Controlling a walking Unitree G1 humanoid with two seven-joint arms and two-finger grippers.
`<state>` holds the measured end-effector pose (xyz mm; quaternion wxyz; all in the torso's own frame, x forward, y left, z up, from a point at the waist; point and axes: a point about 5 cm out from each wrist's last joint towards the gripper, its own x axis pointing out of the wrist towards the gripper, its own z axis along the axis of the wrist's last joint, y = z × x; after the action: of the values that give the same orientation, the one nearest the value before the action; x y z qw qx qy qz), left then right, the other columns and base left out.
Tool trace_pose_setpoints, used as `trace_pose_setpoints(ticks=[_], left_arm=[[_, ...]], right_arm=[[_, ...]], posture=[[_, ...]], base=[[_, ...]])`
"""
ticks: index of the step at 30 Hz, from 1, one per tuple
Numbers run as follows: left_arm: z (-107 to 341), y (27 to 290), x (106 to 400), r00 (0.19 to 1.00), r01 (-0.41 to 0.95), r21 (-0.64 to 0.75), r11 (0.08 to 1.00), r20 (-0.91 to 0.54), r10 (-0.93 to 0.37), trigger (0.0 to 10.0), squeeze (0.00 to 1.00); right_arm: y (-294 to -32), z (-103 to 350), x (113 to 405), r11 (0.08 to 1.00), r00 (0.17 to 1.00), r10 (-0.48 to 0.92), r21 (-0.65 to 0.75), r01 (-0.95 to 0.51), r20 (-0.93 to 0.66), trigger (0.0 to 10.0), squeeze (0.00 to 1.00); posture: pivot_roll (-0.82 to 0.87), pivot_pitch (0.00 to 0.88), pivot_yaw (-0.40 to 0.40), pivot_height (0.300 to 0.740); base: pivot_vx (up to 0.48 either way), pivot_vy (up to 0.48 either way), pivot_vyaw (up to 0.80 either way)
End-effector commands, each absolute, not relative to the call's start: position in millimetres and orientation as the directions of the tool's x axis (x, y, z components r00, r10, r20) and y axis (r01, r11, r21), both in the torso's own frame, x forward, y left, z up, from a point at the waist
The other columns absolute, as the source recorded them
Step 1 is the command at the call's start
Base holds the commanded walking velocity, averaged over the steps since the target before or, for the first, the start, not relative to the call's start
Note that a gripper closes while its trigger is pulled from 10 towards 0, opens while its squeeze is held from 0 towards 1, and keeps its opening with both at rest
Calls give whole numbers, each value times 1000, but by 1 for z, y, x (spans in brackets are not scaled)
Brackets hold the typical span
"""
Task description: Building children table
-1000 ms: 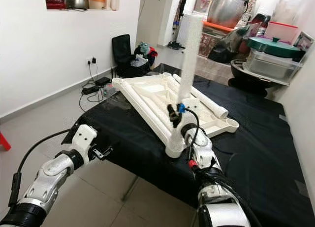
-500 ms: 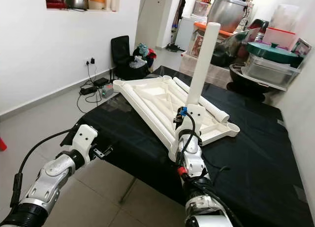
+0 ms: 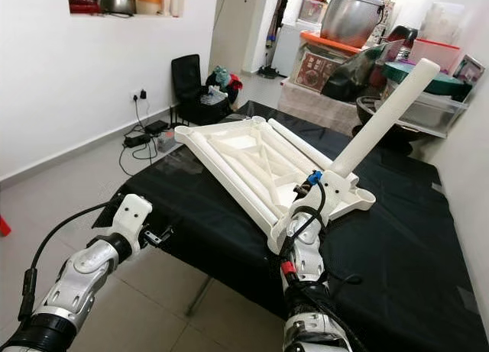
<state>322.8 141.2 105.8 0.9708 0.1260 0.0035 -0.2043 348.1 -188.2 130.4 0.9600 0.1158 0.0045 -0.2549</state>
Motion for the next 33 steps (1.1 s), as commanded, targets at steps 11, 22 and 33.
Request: trace_pose_setpoints(ticks=[11, 22, 33], left_arm=[[101, 139, 324, 914, 405, 248, 880, -87, -397, 10000, 0], [102, 144, 325, 919, 395, 243, 886, -88, -385, 10000, 0], [105, 146, 323, 903, 429, 233, 873, -76, -423, 10000, 0]], right_arm=[[-142, 94, 338, 977, 970, 199, 99, -187, -142, 10000, 0], [-122, 108, 322, 745, 741, 666, 116, -657, -86, 10000, 0], [-98, 114, 297, 463, 477, 879, 228, -856, 8, 10000, 0]], posture=[[61, 0, -123, 740], [79, 0, -141, 740], [86, 0, -132, 740]], base=[[0, 0, 0], [0, 0, 0], [0, 0, 0]])
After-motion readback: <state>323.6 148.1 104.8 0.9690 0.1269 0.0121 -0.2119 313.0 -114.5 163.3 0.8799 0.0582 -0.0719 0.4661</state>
